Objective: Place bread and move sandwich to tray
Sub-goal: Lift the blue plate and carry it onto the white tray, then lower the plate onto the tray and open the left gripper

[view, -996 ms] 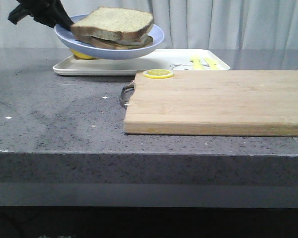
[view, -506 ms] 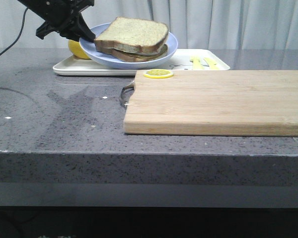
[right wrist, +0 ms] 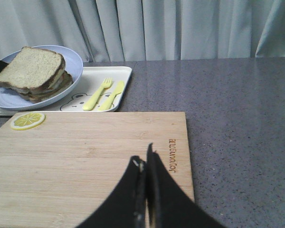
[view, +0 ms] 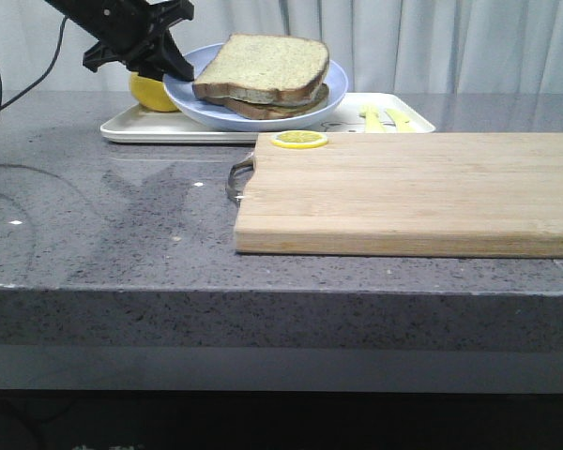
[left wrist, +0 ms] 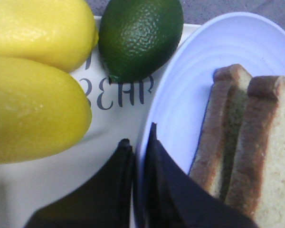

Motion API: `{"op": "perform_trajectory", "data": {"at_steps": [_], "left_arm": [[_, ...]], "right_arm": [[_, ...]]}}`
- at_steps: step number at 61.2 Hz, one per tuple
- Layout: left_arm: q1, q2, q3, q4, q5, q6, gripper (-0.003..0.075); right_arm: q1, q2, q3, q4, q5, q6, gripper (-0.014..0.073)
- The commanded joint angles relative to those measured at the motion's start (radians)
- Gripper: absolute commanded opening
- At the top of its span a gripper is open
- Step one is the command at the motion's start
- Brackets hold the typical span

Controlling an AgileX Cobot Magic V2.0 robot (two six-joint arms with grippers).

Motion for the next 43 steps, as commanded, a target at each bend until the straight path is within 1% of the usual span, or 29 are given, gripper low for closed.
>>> {"op": "perform_trajectory", "data": {"at_steps": [1, 3, 4, 10, 11, 13, 16, 21, 24, 31, 43], "left_arm": [[-0.012, -0.079, -0.038, -0.041, -0.023, 0.015, 0.0128], [-0.012, -0.079, -0.038, -0.041, -0.023, 0.015, 0.0171], [-0.012, -0.079, -0.038, -0.041, -0.023, 0.015, 0.0179], [-0.012, -0.079, -0.038, -0.041, -0.023, 0.016, 0.0314], [-0.012, -0.079, -0.038, -0.041, -0.023, 0.016, 0.0347], [-0.012, -0.079, -0.038, -0.039, -0.023, 0.016, 0.0380], [-0.012, -0.079, -0.038, -0.033, -0.023, 0.016, 0.0468], [-0.012, -0.079, -0.038, -0.025, -0.016, 0.016, 0.0554], [-0.012, -0.079, -0.038, -0.025, -0.005, 0.016, 0.0568], [-0.005, -0.081, -0.062, -0.025, 0.021, 0.016, 0.0566], [-0.001, -0.081, -0.083, -0.028, 0.018, 0.004, 0.0565]], "right_arm": [[-0.003, 0.005, -0.025, 0.002, -0.074, -0.008, -0.0059], [-0.003, 0.005, -0.025, 0.002, -0.074, -0.008, -0.0059], [-0.003, 0.005, -0.025, 0.002, -0.074, -0.008, -0.0059], [-0.003, 0.005, -0.025, 0.002, -0.074, -0.008, -0.0059], [-0.003, 0.005, -0.025, 0.002, -0.074, -0.008, -0.0059], [-0.003, 0.005, -0.025, 0.002, -0.074, -0.008, -0.0059], [-0.003, 0.005, -0.025, 0.002, -0.074, -0.008, -0.0059], [-0.003, 0.005, -0.025, 0.002, -0.074, -0.008, -0.0059], [-0.003, 0.005, -0.025, 0.002, -0.074, -0.008, -0.0059], [-0.003, 0.005, -0.025, 0.002, -0.074, -0.008, -0.0059], [-0.003, 0.005, -0.025, 0.002, -0.074, -0.008, -0.0059]]}}
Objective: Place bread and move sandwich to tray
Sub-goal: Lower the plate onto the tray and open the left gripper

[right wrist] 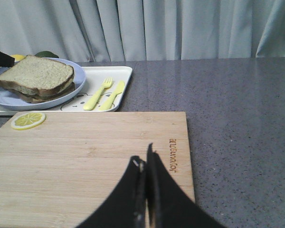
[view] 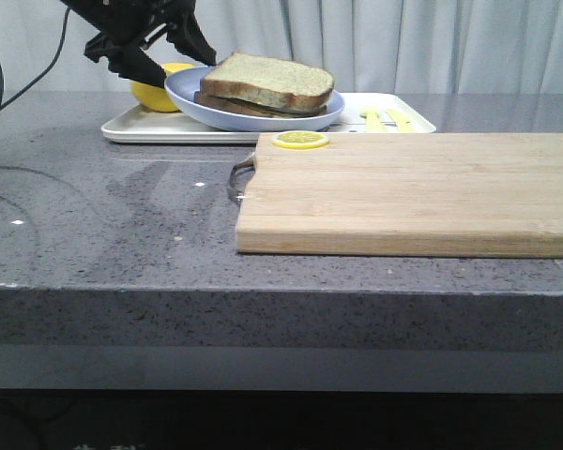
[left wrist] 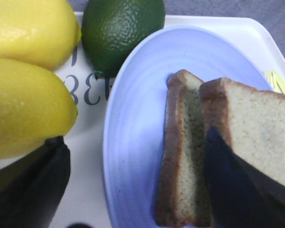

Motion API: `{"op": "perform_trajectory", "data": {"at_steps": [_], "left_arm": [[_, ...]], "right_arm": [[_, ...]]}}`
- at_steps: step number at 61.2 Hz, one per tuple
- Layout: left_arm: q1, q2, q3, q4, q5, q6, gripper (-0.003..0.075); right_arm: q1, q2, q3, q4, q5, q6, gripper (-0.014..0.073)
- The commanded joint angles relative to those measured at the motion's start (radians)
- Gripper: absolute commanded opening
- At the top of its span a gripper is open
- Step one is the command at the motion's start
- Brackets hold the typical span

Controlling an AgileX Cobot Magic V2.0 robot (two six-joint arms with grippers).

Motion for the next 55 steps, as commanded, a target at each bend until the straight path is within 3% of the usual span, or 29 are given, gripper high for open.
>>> {"op": "perform_trajectory", "data": {"at_steps": [1, 17, 36, 49, 55], "left_arm": [[0.001, -0.081, -0.035, -0.042, -0.041, -0.008, 0.0564], [0.001, -0.081, -0.030, -0.041, -0.039, -0.008, 0.0534], [0.001, -0.081, -0.030, -0.030, -0.031, -0.008, 0.0141], [0.001, -0.078, -0.030, -0.030, -0.022, -0.008, -0.0013], [0.001, -0.078, -0.030, -0.030, -0.022, -0.008, -0.0020]], "right_arm": [[-0.003, 0.005, -0.027, 0.002, -0.074, -0.008, -0.0059], [-0.003, 0.005, -0.027, 0.002, -0.074, -0.008, -0.0059], [-0.003, 0.005, -0.027, 0.002, -0.074, -0.008, -0.0059], [-0.003, 0.005, -0.027, 0.002, -0.074, -0.008, -0.0059], [-0.003, 0.005, -0.027, 0.002, -0.074, -0.008, -0.0059]]}}
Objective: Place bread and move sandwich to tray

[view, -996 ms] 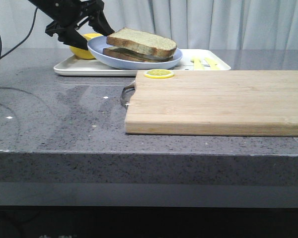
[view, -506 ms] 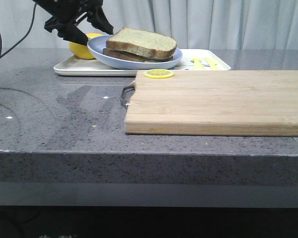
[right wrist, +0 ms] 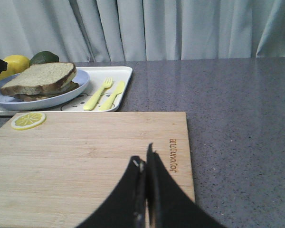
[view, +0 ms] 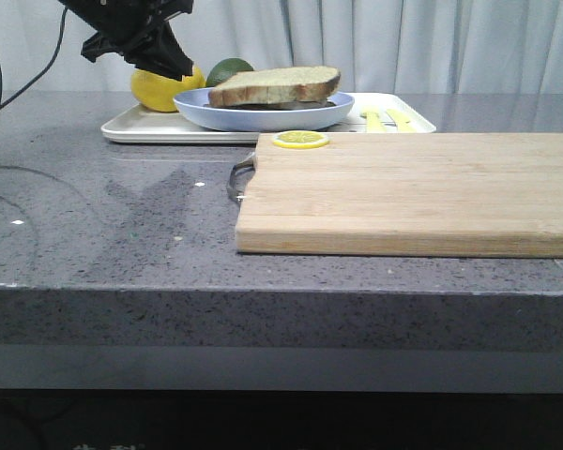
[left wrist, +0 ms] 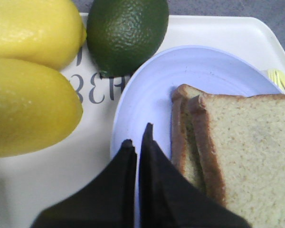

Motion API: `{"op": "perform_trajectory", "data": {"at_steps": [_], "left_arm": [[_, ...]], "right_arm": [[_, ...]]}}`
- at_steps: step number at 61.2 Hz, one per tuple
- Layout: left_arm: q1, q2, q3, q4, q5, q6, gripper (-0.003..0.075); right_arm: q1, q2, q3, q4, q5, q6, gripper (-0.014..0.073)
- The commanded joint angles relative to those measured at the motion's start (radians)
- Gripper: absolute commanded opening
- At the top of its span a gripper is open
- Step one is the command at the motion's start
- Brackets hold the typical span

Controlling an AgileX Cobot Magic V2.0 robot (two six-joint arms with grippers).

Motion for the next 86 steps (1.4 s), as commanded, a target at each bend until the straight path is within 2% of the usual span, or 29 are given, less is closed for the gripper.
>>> {"op": "perform_trajectory", "data": {"at_steps": [1, 16, 33, 41, 58, 63, 69, 76, 86], "left_arm": [[0.000, -0.078, -0.027, -0.044, -0.032, -0.006, -0.0020], [0.016, -0.078, -0.088, -0.056, 0.029, -0.006, -0.0020], [0.035, -0.080, -0.311, -0.058, 0.209, -0.041, -0.0020], [0.035, -0.084, -0.401, -0.053, 0.209, -0.159, -0.0020], [0.000, -0.173, -0.414, -0.007, 0.209, -0.187, -0.0020], [-0.027, -0.201, -0.397, 0.036, 0.209, -0.190, -0.0020], [-0.075, -0.245, -0.329, 0.154, 0.209, -0.190, -0.0020], [-0.130, -0.318, -0.165, 0.266, 0.209, -0.190, -0.0020], [-0.163, -0.444, 0.101, 0.328, 0.209, -0.190, -0.0020]], "right_arm": [[-0.003, 0.005, -0.027, 0.002, -0.074, -0.008, -0.0059], [-0.003, 0.005, -0.027, 0.002, -0.074, -0.008, -0.0059], [-0.003, 0.005, -0.027, 0.002, -0.074, -0.008, -0.0059], [-0.003, 0.005, -0.027, 0.002, -0.074, -0.008, -0.0059], [-0.003, 0.005, -0.027, 0.002, -0.073, -0.008, -0.0059], [-0.003, 0.005, -0.027, 0.002, -0.073, -0.008, -0.0059], [-0.003, 0.005, -0.027, 0.002, -0.073, -0.008, -0.0059], [-0.003, 0.005, -0.027, 0.002, -0.073, -0.008, -0.0059], [-0.003, 0.005, -0.027, 0.002, -0.073, -0.008, -0.0059]]}}
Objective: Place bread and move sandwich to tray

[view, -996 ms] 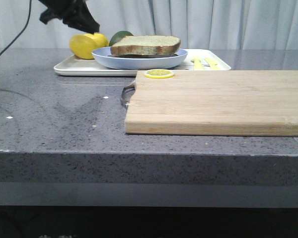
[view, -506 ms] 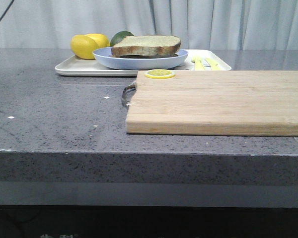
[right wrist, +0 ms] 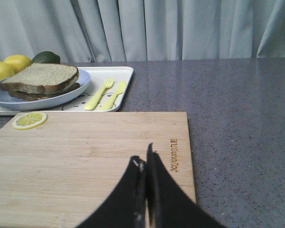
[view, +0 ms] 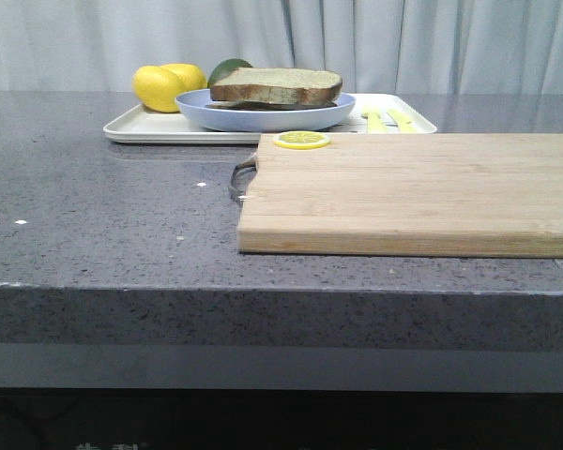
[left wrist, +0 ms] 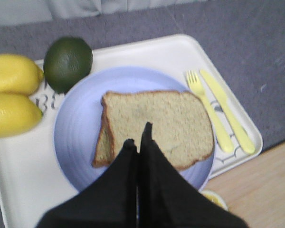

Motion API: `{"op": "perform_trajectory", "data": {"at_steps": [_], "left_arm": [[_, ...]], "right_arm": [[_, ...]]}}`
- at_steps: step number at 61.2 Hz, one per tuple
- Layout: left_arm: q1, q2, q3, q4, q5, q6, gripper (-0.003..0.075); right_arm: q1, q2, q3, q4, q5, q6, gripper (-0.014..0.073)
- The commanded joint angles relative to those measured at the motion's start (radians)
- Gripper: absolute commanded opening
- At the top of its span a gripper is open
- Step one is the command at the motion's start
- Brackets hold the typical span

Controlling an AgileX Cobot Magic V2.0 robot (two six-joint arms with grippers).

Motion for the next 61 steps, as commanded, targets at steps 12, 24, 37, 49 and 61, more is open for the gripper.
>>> {"op": "perform_trajectory", "data": {"at_steps": [12, 24, 37, 49, 61], "left_arm": [[0.005, -0.269, 0.345, 0.065, -0.016, -0.002, -0.0020], [0.026, -0.435, 0.571, 0.201, -0.039, -0.002, -0.0020], [0.113, -0.607, 0.822, 0.201, -0.119, -0.004, -0.0020], [0.224, -0.780, 1.052, 0.201, -0.243, -0.004, -0.0020], [0.274, -0.970, 1.299, 0.201, -0.434, -0.004, -0.0020]], "right_arm": [[-0.003, 0.005, -0.027, 0.002, -0.073, -0.008, -0.0059], [-0.003, 0.005, -0.027, 0.002, -0.073, -0.008, -0.0059], [-0.003, 0.005, -0.027, 0.002, -0.073, -0.008, -0.0059], [-0.003, 0.005, -0.027, 0.002, -0.073, -0.008, -0.0059], [-0.003, 0.005, -0.027, 0.002, -0.073, -0.008, -0.0059]]}}
